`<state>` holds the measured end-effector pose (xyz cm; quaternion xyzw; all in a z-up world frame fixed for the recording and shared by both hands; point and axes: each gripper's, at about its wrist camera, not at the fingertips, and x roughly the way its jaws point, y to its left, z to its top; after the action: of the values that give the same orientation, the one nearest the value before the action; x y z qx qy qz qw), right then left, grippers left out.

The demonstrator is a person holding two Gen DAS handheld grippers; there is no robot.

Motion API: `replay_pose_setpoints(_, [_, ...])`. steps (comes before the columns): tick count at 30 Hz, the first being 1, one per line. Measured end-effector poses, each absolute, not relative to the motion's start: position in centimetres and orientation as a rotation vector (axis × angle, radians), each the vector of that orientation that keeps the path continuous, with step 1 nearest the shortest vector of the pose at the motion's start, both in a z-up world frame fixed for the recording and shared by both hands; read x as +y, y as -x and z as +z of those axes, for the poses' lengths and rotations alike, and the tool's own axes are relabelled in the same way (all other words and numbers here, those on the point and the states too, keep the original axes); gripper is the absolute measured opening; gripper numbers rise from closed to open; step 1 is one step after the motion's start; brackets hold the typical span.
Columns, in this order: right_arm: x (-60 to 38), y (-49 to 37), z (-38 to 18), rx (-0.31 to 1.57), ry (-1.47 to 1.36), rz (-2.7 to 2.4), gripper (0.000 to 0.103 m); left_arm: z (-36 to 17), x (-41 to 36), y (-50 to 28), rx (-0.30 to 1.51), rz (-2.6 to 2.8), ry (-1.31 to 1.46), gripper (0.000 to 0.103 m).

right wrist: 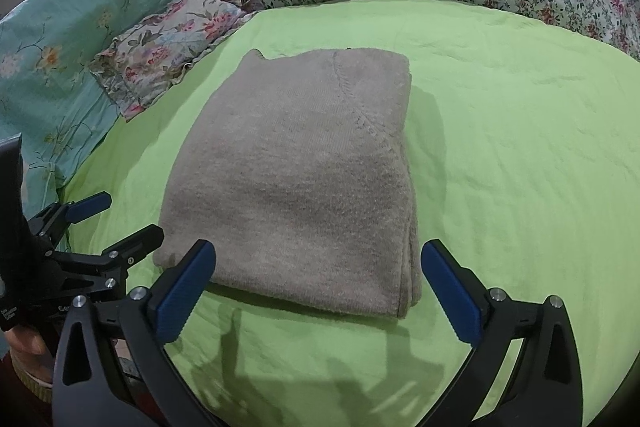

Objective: Fold small clothes

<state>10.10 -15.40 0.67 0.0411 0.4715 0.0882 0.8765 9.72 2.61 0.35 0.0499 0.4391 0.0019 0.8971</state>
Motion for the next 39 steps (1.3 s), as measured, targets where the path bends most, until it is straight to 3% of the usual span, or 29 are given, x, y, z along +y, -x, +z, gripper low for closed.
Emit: replay_pose_setpoints(39, [-15.1,-11.8,2.0,0.997,-0.074,0.206,0.102,2.6,1.6,-10.1,0.883,0.024,-0.120,0.102])
